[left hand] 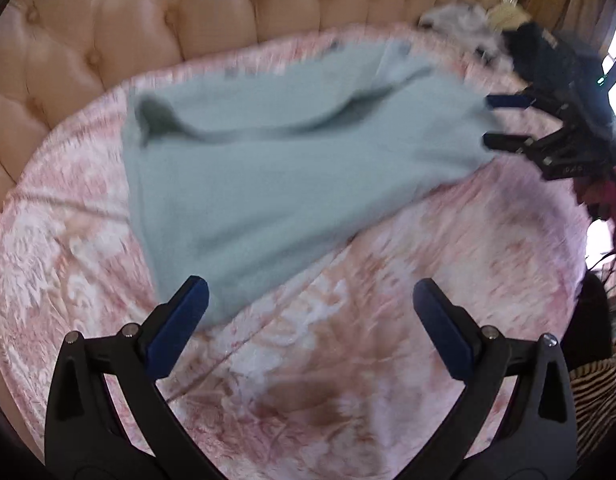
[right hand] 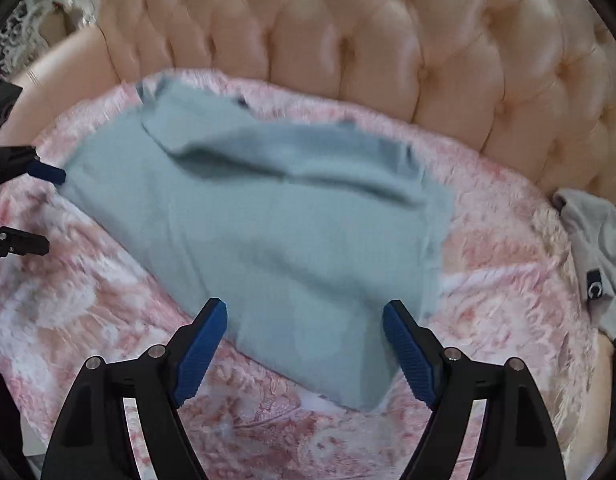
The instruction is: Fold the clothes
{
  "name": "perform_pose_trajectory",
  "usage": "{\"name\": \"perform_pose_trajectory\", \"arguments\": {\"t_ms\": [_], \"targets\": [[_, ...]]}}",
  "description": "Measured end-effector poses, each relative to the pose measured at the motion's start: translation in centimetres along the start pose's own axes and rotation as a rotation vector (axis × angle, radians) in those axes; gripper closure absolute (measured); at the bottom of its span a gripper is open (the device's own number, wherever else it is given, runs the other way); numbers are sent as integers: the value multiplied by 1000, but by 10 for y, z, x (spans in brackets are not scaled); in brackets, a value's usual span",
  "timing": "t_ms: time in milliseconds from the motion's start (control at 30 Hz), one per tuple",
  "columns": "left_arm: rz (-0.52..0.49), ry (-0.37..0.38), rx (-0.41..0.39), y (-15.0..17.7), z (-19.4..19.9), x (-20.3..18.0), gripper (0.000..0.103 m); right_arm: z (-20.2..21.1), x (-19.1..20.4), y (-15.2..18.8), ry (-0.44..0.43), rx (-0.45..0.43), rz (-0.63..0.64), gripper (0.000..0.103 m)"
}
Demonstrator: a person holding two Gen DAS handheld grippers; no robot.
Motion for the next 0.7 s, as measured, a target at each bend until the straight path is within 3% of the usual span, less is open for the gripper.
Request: {"name": "perform_pose_trajectory", "arguments": {"t_ms": [100, 200, 400, 533, 600, 667, 700], "targets": [[8, -58, -70, -19, 9, -9, 1, 2, 13, -34, 0, -42, 90, 22], [35, -121, -72, -25, -1, -6, 1, -17, 30, -66, -3, -20, 260, 22], [124, -59, -61, -15, -17, -10, 0, -52, 49, -95, -87, 81, 560, 23], [170, -47, -42, -15, -27, 0, 0, -67, 56, -103, -132, 136, 640, 25], [169, -52, -34, -17, -30, 3, 0, -75, 59, -105, -149, 167, 678, 34], [165, -53, -27, -18, -32, 5, 0, -80, 60, -99, -126, 196, 720, 59], [160, -56, -23, -19, -33, 5, 0, -82, 60, -96, -113, 210, 734, 64]]}}
Point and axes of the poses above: each gripper's, at about its wrist camera, not at the fingertips, and z roughly against the way its jaws point, x to its left, y to its underside, the point moved 1 cm from there along -z, roughly the way its jaws point, and after that the axes turned 4 degrees about -y, right-handed, at the moved point
